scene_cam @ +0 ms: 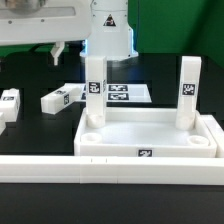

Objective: Assemble desk

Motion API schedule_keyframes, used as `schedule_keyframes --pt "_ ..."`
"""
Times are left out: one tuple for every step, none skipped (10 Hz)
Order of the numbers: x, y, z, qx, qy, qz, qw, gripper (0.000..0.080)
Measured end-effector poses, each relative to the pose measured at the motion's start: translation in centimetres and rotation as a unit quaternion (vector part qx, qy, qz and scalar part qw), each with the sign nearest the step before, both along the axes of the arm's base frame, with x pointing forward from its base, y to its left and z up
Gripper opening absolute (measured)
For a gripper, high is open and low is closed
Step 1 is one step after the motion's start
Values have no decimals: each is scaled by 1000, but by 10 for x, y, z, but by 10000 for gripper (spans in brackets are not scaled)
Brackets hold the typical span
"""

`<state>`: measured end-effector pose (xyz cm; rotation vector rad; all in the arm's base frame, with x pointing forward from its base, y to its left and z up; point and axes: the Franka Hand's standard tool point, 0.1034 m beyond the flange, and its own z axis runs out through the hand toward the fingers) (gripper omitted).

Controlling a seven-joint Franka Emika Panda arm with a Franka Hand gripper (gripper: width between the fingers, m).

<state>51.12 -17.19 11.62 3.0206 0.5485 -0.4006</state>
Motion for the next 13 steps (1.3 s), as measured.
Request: schedule_keyframes --pt "1 2 -1 0 0 2 1000 649" --pt "1 2 -1 0 1 2 1000 649" --pt "0 2 -1 0 1 2 1000 649" --pt "-2 0 -2 -2 2 -13 1000 649" --pt "-13 -4 -5 -7 11 -64 998 649" --pt "-28 -5 -10 -9 31 -88 996 649" --pt "-30 -3 -12 -10 36 -95 995 649" --pt "-29 -3 -12 -11 35 -95 995 649" --pt "-29 -3 -12 -10 35 -93 995 649" --pt "-30 -3 -13 -10 36 -93 995 649" --pt "-32 -2 -14 -10 38 -111 993 649" --pt "-43 3 -17 -9 54 -186 981 649" --pt "-50 10 -17 -12 72 -211 975 649"
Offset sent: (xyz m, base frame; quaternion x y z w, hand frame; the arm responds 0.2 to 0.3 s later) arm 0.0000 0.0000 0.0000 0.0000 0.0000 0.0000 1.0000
